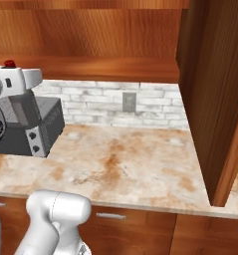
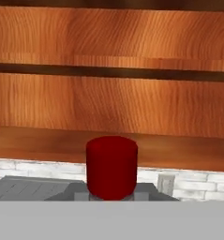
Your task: There is a bowl on the dining counter. Grab a lemon wedge from the fridge and place it in the bowl. Then get the liquor bottle and glass cup from the cabinet and place them next to the bowl.
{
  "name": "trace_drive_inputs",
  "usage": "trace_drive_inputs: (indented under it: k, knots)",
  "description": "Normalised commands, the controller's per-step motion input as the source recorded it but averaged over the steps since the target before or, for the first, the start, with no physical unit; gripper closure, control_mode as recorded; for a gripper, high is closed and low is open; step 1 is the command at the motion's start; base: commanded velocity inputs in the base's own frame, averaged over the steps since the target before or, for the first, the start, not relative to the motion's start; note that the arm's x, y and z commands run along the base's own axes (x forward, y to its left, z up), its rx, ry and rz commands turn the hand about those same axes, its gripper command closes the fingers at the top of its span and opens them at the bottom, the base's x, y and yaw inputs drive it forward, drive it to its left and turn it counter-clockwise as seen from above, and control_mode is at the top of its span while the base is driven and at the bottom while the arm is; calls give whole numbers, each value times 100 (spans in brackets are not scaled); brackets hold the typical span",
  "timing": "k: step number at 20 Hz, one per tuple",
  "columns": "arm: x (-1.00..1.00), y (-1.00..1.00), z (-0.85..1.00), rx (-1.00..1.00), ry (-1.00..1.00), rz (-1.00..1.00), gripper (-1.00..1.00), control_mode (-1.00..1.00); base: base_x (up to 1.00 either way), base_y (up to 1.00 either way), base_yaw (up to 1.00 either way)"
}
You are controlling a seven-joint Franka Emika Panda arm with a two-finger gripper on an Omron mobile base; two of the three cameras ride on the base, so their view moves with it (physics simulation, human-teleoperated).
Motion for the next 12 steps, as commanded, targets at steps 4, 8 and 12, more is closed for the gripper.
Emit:
trace_drive_inputs:
  k: [4, 8, 12]
  knots:
    - [0, 0, 0, 0, 0, 0, 100, 100, -100, -1, 12]
    - [0, 0, 0, 0, 0, 0, 100, 100, -100, -1, 23]
    - [0, 0, 0, 0, 0, 0, 100, 100, -98, 0, 43]
